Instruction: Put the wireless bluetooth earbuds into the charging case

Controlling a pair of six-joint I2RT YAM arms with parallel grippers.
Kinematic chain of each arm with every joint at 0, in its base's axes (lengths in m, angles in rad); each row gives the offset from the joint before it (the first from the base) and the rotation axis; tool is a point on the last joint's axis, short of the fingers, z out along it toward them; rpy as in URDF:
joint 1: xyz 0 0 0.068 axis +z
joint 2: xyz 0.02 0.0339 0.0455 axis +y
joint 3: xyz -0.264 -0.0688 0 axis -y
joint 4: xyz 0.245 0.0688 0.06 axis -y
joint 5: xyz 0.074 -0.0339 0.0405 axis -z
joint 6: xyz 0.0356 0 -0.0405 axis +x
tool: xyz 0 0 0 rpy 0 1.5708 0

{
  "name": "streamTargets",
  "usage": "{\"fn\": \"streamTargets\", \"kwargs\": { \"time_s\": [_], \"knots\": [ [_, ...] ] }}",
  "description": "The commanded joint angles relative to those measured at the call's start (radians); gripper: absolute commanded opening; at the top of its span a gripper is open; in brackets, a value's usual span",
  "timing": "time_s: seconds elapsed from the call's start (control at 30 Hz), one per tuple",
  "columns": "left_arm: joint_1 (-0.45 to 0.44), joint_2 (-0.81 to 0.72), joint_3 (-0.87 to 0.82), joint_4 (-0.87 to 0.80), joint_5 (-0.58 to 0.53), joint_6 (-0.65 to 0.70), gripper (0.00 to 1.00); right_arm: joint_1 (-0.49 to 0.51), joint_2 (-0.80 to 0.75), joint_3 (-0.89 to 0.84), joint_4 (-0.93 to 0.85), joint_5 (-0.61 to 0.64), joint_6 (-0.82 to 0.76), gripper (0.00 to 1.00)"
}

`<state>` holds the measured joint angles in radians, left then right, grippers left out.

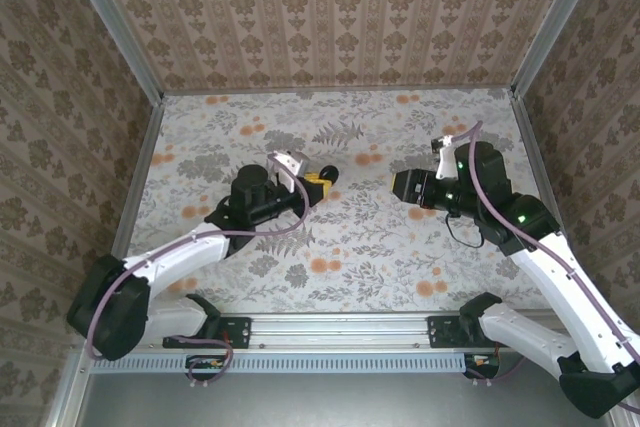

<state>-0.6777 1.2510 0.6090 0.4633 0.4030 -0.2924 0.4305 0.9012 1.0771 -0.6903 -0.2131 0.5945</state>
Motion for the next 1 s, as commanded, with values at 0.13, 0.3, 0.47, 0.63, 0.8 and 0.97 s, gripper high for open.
{"fn": "streamTargets", "kwargs": {
  "time_s": [0.13, 0.3, 0.47, 0.63, 0.8, 0.97],
  "knots": [
    [0.008, 0.136, 0.023, -0.059, -0.030, -0.033, 0.00, -0.022, -0.008, -0.066, -0.009, 0.092, -0.057, 0.64],
    [-0.001, 0.257, 0.029, -0.046, 0.034, -0.075, 0.00, -0.029, -0.012, -0.122, 0.025, 0.135, -0.074, 0.68],
    [-0.020, 0.311, -0.001, -0.043, 0.035, -0.121, 0.01, -0.038, -0.013, -0.189, 0.054, 0.180, -0.073, 0.73],
    [-0.021, 0.248, -0.097, -0.090, -0.008, -0.192, 0.01, -0.046, -0.013, -0.243, 0.077, 0.206, -0.065, 0.75],
    [0.027, 0.093, -0.184, -0.261, -0.116, -0.221, 0.05, -0.055, -0.008, -0.270, 0.106, 0.207, -0.064, 0.76],
    [0.152, 0.005, -0.192, -0.389, -0.030, -0.201, 0.07, -0.062, 0.005, -0.281, 0.127, 0.206, -0.064, 0.76]
  ]
}}
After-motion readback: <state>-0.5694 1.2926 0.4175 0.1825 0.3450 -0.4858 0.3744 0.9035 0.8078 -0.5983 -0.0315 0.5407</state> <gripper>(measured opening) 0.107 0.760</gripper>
